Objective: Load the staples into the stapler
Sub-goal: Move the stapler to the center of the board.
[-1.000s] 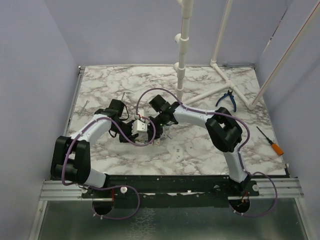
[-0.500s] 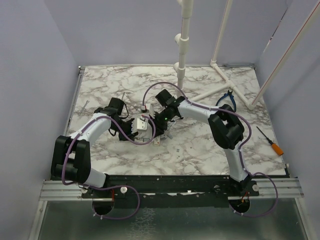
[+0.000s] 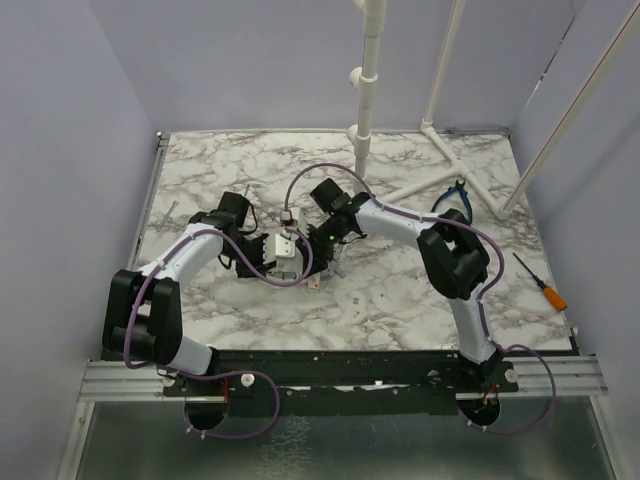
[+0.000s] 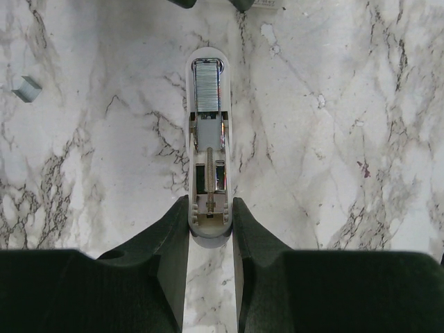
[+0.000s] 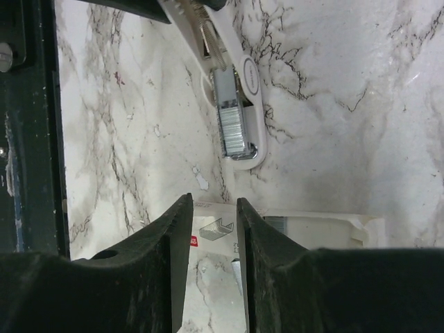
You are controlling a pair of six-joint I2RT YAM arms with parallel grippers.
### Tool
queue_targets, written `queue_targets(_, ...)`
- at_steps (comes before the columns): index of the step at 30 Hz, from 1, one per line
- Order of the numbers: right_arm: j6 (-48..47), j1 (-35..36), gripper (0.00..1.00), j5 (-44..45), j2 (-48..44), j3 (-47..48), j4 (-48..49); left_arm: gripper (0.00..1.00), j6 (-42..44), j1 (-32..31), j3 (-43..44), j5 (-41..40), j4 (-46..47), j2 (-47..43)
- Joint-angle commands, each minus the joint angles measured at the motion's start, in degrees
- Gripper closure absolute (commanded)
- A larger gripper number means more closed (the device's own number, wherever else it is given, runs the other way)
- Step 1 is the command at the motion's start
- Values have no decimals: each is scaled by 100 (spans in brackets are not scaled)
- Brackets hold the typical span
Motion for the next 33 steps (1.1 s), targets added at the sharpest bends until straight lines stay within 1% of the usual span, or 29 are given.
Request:
queue_targets(1, -216, -112, 64, -285, -415, 117, -196, 100, -93, -19, 239, -297, 7, 60)
queue_targets(3, -249, -178, 63, -348, -496, 130, -224, 98, -144, -20, 240, -399, 106, 105)
queue_targets(10, -308, -465, 63, -425, -736, 112, -324, 97, -381, -22, 293, -566, 392, 304)
queue_targets(12, -325, -605, 62, -364, -807, 33, -325, 95, -518, -23, 293, -606, 547, 300)
queue_targets(16, -379, -910, 61, -214, -1025, -250, -250, 88, -740, -22, 288, -691, 801, 280)
queue_targets(22, -584, -1133, 61, 244, -1423, -759, -108, 72, -787, -19, 310, -711, 834, 284)
queue_targets(26, -592, -1294, 60, 313, -1557, -1038, 2, 64, -753, -19, 285, -717, 835, 233)
queue_targets(31, -691, -1369, 61, 351, -1749, -1388, 90, 56, -715, -19, 271, -735, 838, 214)
queue_targets(33, -746, -1369, 61, 376, -1873, -1612, 170, 54, -728, -19, 296, -725, 840, 210)
